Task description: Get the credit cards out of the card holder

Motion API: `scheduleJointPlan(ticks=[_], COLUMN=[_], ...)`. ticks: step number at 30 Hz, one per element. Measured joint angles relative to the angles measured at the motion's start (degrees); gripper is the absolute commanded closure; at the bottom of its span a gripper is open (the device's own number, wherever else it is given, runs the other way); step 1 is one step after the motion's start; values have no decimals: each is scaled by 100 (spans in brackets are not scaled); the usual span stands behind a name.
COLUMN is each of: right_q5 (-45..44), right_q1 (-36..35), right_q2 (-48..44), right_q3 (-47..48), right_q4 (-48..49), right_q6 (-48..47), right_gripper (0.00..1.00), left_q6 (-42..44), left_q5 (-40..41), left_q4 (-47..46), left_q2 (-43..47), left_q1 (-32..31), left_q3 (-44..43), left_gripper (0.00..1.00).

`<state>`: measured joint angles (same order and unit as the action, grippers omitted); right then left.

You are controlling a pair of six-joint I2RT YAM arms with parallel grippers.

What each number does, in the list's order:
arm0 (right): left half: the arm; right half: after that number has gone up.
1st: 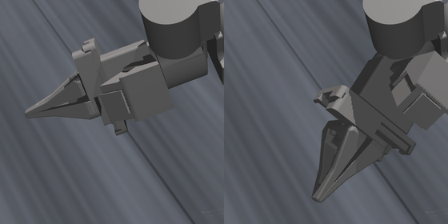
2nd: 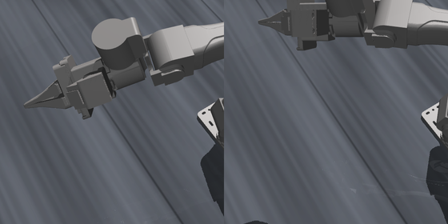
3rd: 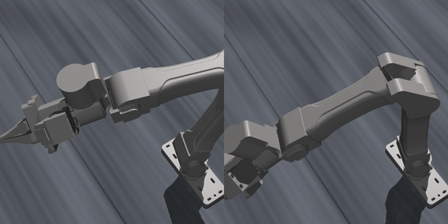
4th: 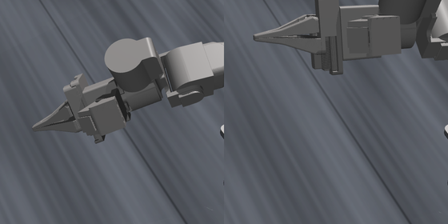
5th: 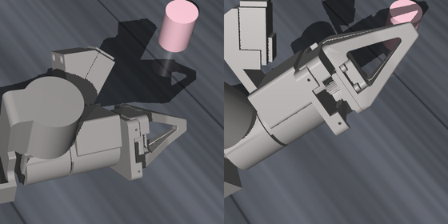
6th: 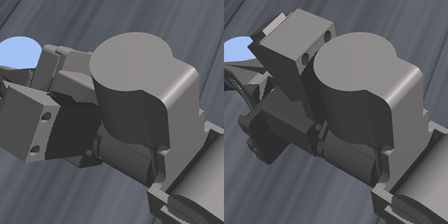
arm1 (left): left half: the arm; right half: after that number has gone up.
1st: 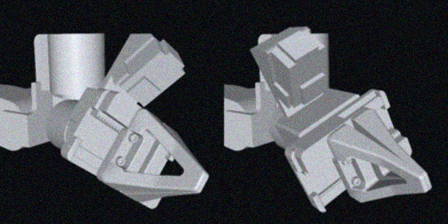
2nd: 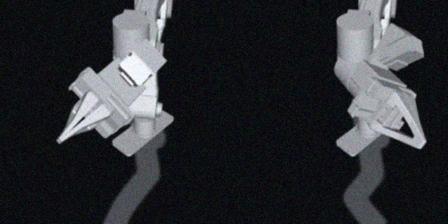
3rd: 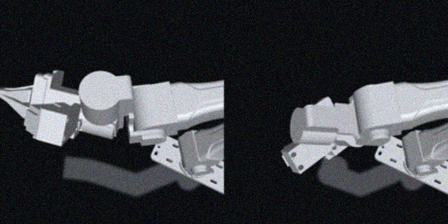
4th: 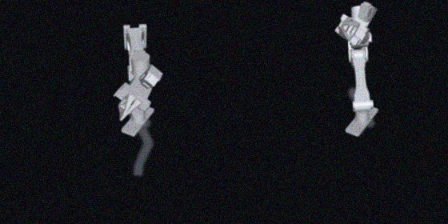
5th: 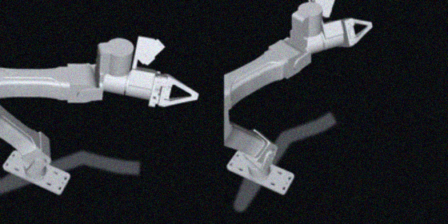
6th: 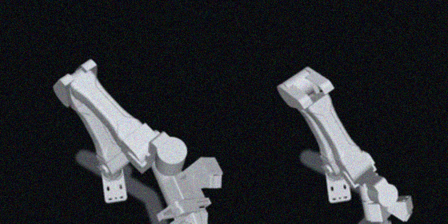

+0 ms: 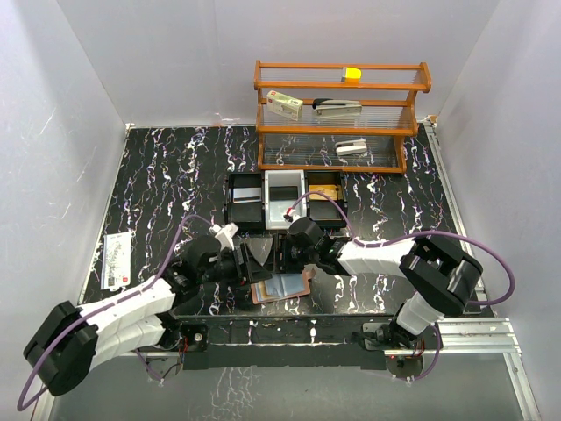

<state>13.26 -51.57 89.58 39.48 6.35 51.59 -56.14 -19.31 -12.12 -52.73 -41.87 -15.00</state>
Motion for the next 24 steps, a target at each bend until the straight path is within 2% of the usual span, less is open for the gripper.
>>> scheduleJointPlan(ticks=[12,15,24], right_q5=[22,24,9], right_q1=[24,26,76], right_q2=[0,-4,-330], right_q3=[0,0,15], right_q4=[0,-2,-188], right_q6=[0,0,-83], right_gripper=[54,52,38], left_q6=[-42,-24,37], left_q5=[-444,-522,-549], left_q4=[-745,-837,-887], left_q2=[-1045,-1259,-1399], left_q1=[-140,-155,-188], left_q3=[-13,-76,-131], left_gripper=[58,60,59])
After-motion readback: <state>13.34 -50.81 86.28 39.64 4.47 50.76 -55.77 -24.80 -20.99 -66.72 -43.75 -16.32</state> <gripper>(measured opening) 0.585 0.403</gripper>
